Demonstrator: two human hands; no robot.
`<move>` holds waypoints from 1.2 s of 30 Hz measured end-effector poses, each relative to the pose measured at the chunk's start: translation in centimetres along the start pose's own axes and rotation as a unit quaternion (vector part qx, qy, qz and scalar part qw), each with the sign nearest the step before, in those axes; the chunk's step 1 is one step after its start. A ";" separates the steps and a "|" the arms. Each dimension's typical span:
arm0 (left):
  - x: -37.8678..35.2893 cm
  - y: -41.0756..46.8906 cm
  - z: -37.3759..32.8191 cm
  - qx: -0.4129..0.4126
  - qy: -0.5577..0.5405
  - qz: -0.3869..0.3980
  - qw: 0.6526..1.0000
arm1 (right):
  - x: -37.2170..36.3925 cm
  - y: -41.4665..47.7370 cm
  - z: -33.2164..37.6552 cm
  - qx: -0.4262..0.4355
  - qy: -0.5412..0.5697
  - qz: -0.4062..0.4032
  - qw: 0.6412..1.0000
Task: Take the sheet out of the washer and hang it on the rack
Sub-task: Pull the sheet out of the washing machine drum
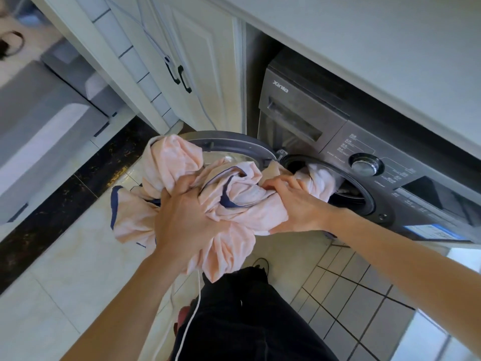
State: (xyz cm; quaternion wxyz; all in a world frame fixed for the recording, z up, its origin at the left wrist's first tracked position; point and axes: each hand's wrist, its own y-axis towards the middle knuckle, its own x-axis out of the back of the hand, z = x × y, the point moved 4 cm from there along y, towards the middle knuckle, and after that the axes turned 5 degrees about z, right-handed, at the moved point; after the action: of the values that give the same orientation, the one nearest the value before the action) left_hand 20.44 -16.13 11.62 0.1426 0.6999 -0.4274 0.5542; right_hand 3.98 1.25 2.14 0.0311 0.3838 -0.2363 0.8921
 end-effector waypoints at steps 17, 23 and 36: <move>6.6 1.4 5.1 0.041 -0.035 -0.090 0.994 | -3.4 5.6 0.2 -0.044 0.057 0.076 0.995; 6.7 2.7 7.2 0.061 -0.067 -0.075 0.993 | -1.3 4.7 -0.6 -0.086 0.016 -0.006 0.996; 10.5 10.8 10.3 -0.028 -0.070 -0.071 0.995 | 6.3 3.9 5.2 -0.133 -0.022 -0.299 0.945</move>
State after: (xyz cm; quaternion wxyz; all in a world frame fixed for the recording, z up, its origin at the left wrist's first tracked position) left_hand 19.21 -34.10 14.58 0.1710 0.7614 -0.4011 0.4797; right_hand 2.09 -5.30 8.10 0.3423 0.4491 -0.2278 0.7932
